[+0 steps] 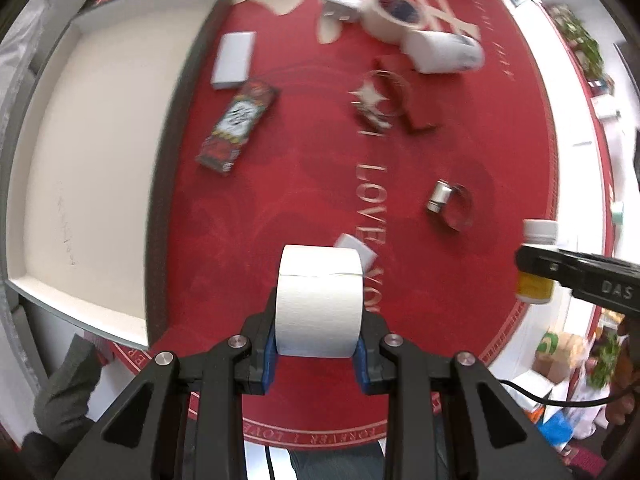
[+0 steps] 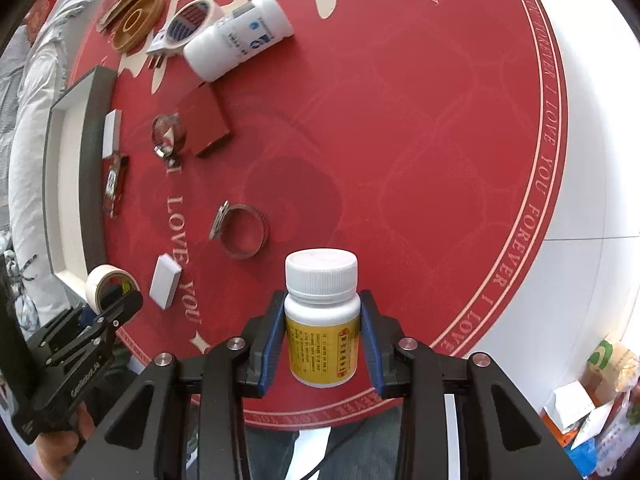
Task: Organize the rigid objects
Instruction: 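Carry the tape roll with the left tool while the right tool carries the pill bottle over the tray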
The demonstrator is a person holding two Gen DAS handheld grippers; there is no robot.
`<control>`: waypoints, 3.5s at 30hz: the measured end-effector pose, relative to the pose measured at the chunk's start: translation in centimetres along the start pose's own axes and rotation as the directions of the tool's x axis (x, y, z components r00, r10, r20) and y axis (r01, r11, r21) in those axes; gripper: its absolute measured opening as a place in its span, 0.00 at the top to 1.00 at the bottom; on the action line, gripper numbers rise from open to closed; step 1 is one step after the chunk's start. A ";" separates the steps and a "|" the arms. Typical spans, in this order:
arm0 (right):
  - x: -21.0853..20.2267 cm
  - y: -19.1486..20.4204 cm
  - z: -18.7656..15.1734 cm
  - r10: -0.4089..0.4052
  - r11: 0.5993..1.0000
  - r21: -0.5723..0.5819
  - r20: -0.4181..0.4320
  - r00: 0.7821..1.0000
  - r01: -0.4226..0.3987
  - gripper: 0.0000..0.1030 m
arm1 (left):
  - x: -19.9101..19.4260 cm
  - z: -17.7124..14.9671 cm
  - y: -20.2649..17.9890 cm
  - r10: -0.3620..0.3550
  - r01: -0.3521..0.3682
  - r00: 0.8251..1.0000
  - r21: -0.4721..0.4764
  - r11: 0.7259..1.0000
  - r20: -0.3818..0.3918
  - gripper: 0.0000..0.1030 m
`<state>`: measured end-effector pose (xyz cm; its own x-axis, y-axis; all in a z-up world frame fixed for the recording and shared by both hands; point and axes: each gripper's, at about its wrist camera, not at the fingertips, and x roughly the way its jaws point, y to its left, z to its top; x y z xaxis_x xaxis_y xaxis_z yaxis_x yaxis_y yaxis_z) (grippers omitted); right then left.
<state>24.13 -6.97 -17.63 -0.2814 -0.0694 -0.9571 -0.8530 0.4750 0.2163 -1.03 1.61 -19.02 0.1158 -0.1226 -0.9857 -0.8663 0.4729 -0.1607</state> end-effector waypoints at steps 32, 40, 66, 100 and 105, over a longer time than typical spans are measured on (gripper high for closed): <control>0.2 10.0 -3.3 0.011 0.994 -0.111 0.021 1.000 -0.009 0.64 | -5.0 -2.7 2.7 0.008 -0.004 0.997 -0.046 0.999 0.080 0.69; 0.5 12.9 -3.0 0.019 0.985 -0.171 0.026 0.999 -0.014 0.64 | -5.7 -3.2 5.0 0.022 -0.012 0.995 -0.102 0.995 0.093 0.69; 0.4 20.4 -1.1 0.080 0.954 -0.293 0.031 0.996 -0.067 0.64 | -6.4 -2.0 10.1 0.073 -0.045 0.992 -0.246 0.968 0.104 0.69; 0.6 28.9 7.7 0.164 0.924 -0.364 0.104 0.981 -0.116 0.64 | -6.2 5.3 18.8 0.210 -0.111 0.965 -0.482 0.869 0.156 0.69; 1.5 30.6 8.7 0.166 0.921 -0.370 0.097 0.981 -0.119 0.64 | -4.9 6.4 19.1 0.213 -0.120 0.967 -0.487 0.865 0.139 0.69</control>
<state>1.47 15.08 -14.12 -0.3749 0.0963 -0.9220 -0.9150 0.1216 0.3848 -15.04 16.81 -17.54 -0.0044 0.1035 -0.9946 -1.0000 -0.0010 0.0043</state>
